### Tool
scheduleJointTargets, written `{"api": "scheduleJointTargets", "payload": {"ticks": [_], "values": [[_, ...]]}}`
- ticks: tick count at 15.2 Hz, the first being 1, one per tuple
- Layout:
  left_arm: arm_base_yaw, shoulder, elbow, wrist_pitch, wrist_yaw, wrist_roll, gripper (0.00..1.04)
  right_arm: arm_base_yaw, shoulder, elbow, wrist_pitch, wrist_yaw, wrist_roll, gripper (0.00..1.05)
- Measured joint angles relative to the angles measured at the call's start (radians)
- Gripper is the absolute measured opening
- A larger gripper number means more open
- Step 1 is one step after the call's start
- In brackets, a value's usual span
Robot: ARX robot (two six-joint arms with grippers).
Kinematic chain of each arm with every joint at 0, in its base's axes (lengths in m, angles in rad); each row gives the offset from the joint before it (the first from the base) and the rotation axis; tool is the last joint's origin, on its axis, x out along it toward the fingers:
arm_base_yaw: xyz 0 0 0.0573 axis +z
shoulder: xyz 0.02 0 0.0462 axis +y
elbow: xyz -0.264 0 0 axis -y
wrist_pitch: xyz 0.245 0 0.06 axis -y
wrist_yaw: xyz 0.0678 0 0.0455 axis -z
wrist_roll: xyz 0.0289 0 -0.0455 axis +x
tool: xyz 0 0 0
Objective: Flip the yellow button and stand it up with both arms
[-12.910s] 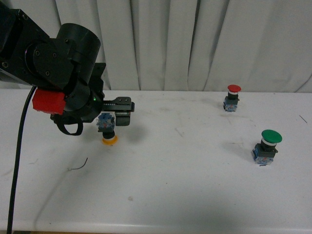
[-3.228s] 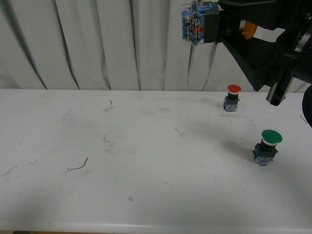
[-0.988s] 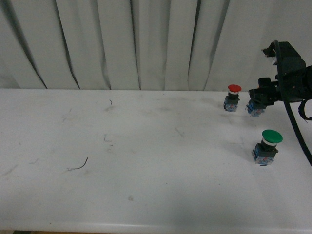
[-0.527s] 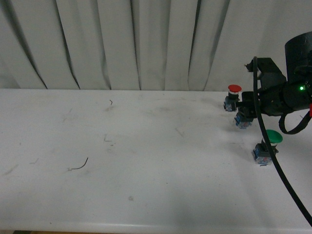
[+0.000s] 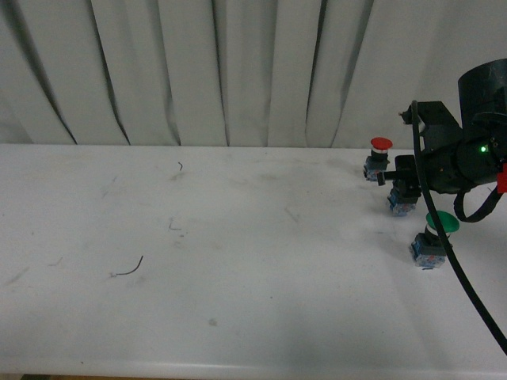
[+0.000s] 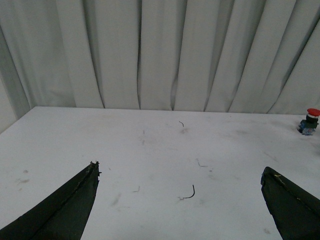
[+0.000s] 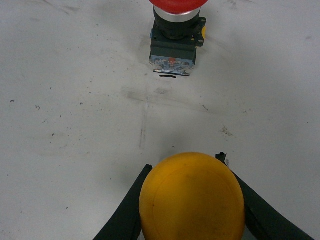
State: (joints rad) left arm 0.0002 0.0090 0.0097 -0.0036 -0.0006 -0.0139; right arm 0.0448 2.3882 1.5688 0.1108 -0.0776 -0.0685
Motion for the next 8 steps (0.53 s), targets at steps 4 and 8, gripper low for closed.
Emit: {"api": "scheduleJointTargets", "payload": {"ticks": [4,8], "values": [[0.000,0.000,0.000,0.000,0.000,0.000,0.98,-0.001,0.002,0.000,-0.010,0.012,-0.003,0.34],[0.000,0.000,0.000,0.000,0.000,0.000,0.98,-0.001,0.013,0.004,-0.009,0.032,-0.007,0.34]]}}
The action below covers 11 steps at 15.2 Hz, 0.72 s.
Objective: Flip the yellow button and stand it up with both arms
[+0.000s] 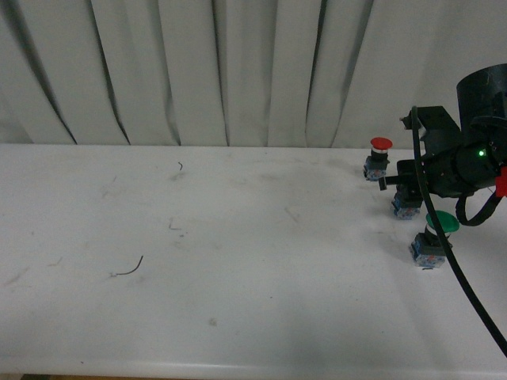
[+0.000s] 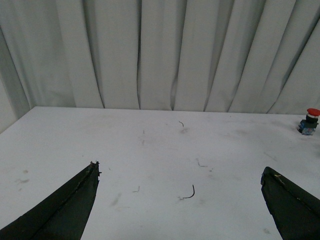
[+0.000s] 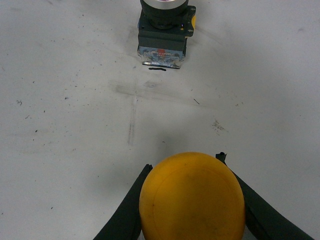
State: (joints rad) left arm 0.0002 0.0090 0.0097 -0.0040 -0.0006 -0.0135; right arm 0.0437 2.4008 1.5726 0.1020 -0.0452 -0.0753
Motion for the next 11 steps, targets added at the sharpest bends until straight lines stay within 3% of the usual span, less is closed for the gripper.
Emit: {"api": "scheduleJointTargets", "payload": {"ticks": [2,3,9,11], "values": [[0.000,0.000,0.000,0.000,0.000,0.000,0.98,0.000,0.000,0.001,0.000,0.001,0.000,0.34],[0.000,0.000,0.000,0.000,0.000,0.000,0.98,0.000,0.000,0.001,0.000,0.000,-0.001,0.40],[0.000,0.000,0.000,0.000,0.000,0.000,0.98,-0.001,0.002,0.001,0.012,-0.005,-0.001,1.00],[0.000,0.000,0.000,0.000,0.000,0.000,0.98,-0.008,0.002,0.000,0.025,-0.008,0.000,0.98]]}}
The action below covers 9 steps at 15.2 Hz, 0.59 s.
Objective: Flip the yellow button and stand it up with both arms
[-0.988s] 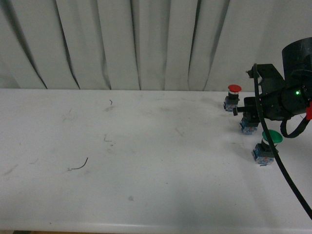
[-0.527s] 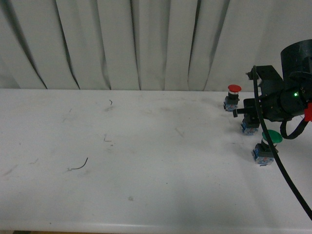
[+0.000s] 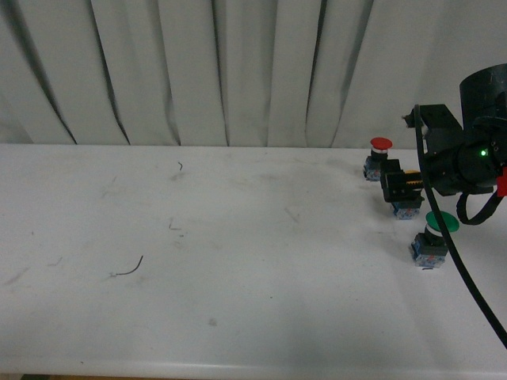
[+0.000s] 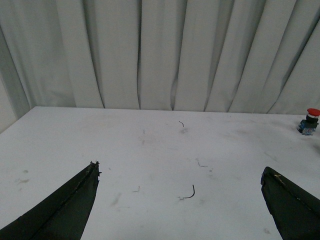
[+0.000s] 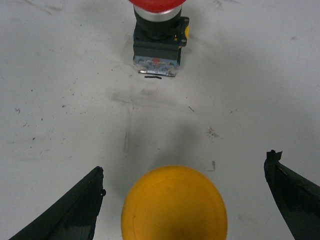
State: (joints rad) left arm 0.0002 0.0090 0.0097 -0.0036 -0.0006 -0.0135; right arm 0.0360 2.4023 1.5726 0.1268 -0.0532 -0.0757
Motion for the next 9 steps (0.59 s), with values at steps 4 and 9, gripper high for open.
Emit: {"api": "scheduleJointTargets", "payload": {"ticks": [4,9], "values": [[0.000,0.000,0.000,0.000,0.000,0.000,0.98,-0.026,-0.155,-0.159,0.132,-0.032,-0.004,0.98],[0.000,0.000,0.000,0.000,0.000,0.000,0.98,-0.053,-0.683,-0.598,0.492,-0.110,-0.032,0.98]]}}
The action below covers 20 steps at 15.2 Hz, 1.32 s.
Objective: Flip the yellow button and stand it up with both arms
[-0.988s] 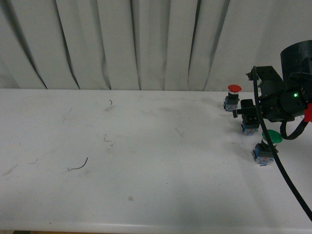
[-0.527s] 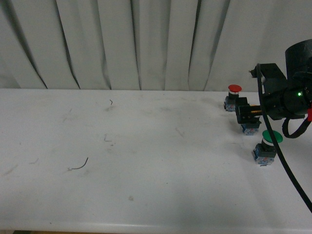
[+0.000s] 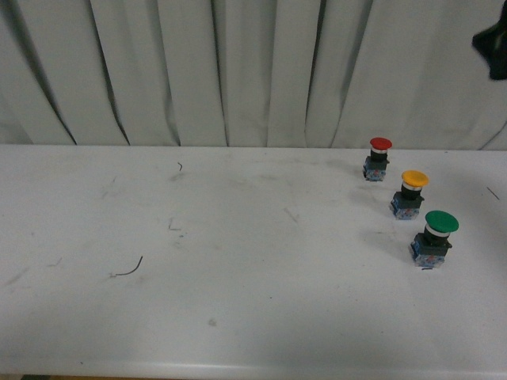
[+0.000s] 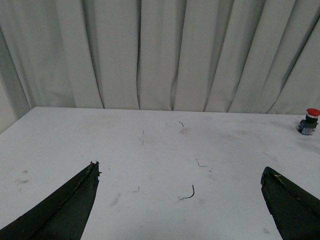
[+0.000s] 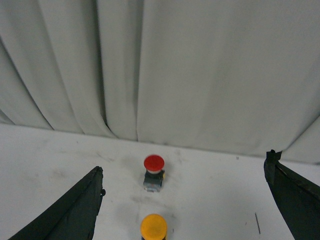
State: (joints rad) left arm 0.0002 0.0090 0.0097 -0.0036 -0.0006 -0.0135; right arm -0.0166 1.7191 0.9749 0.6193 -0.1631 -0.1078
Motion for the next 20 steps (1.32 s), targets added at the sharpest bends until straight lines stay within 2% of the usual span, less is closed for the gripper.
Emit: {"api": "scheduleJointTargets", "payload": {"ticks": [1,2,3,5,7,9,13,20], "values": [[0.000,0.000,0.000,0.000,0.000,0.000,0.98,0.022,-0.169,-0.110,0.029,-0.011,-0.025,0.98],[0.000,0.000,0.000,0.000,0.000,0.000,0.98,0.063,-0.348,-0.194,-0.043,0.090,0.003,0.88],[0.000,0.000,0.000,0.000,0.000,0.000,0.98,0.060,-0.477,-0.305,0.005,0.168,0.055,0.72],[0.000,0.000,0.000,0.000,0.000,0.000,0.98,0.007,-0.549,-0.442,0.050,0.171,0.085,0.50],[0.000,0.000,0.000,0.000,0.000,0.000,0.98,0.011,-0.592,-0.568,0.071,0.167,0.090,0.28],[0.000,0.000,0.000,0.000,0.000,0.000,0.98,0.012,-0.694,-0.658,0.108,0.166,0.092,0.01],[0.000,0.000,0.000,0.000,0.000,0.000,0.98,0.012,-0.843,-0.803,0.082,0.166,0.097,0.02],[0.000,0.000,0.000,0.000,0.000,0.000,0.98,0.012,-1.058,-0.904,-0.031,0.166,0.097,0.02]]}}
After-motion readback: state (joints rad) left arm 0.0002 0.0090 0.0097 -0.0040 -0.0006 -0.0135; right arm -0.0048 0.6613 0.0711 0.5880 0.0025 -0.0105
